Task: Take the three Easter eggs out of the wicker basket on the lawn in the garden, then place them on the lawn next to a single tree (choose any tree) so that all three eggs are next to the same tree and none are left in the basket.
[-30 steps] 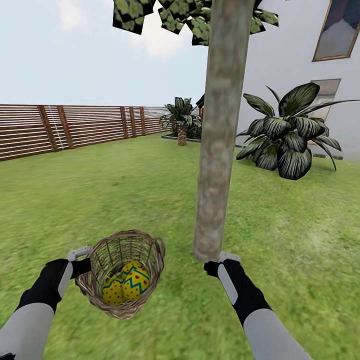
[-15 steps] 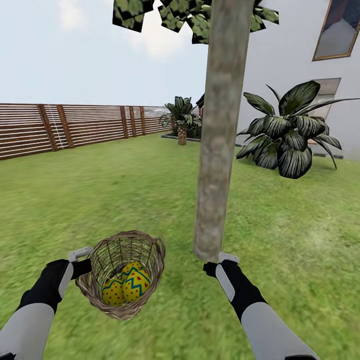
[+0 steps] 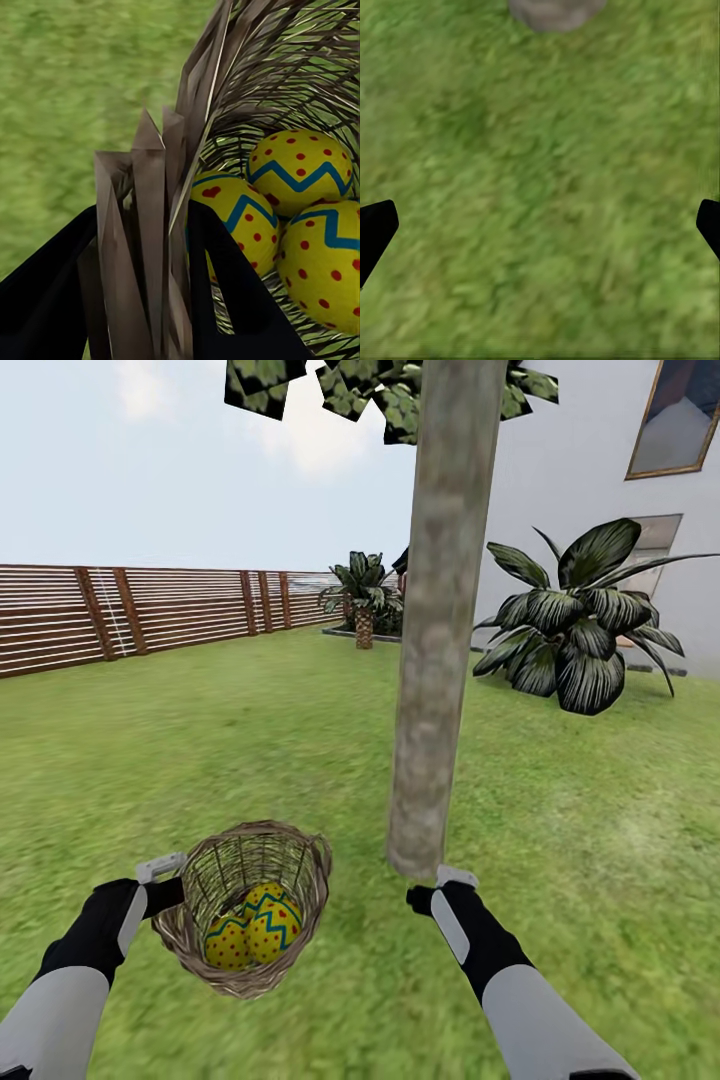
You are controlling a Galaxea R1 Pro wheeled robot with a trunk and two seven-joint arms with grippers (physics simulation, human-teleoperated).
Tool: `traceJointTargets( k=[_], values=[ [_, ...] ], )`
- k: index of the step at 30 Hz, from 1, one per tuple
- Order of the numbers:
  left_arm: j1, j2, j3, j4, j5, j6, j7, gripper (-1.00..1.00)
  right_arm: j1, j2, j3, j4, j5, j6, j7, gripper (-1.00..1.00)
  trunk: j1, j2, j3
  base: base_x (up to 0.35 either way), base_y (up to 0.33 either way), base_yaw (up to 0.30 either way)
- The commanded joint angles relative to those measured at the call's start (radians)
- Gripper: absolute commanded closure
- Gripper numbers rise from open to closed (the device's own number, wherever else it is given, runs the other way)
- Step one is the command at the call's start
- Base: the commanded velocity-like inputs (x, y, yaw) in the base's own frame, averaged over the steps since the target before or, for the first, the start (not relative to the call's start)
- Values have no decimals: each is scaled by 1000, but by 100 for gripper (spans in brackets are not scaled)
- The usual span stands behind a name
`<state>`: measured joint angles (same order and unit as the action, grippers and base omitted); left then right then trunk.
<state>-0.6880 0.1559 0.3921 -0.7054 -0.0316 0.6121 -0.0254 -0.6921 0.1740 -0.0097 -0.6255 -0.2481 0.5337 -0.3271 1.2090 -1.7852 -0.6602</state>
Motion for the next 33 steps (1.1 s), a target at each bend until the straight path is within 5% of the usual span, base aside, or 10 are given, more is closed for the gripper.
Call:
traceJointTargets(
  k=[1,33],
  values=[
    [-1,0,2,-2,2,5,-2,100,-1,0,0,4,-10,1,-7,-100,4,-8,-4,0,0,0],
    [-1,-1,2,-2,1,5,-2,100,-1,0,-1,9,-10,-1,-7,-100,126,-232,-104,0,0,0]
  ],
)
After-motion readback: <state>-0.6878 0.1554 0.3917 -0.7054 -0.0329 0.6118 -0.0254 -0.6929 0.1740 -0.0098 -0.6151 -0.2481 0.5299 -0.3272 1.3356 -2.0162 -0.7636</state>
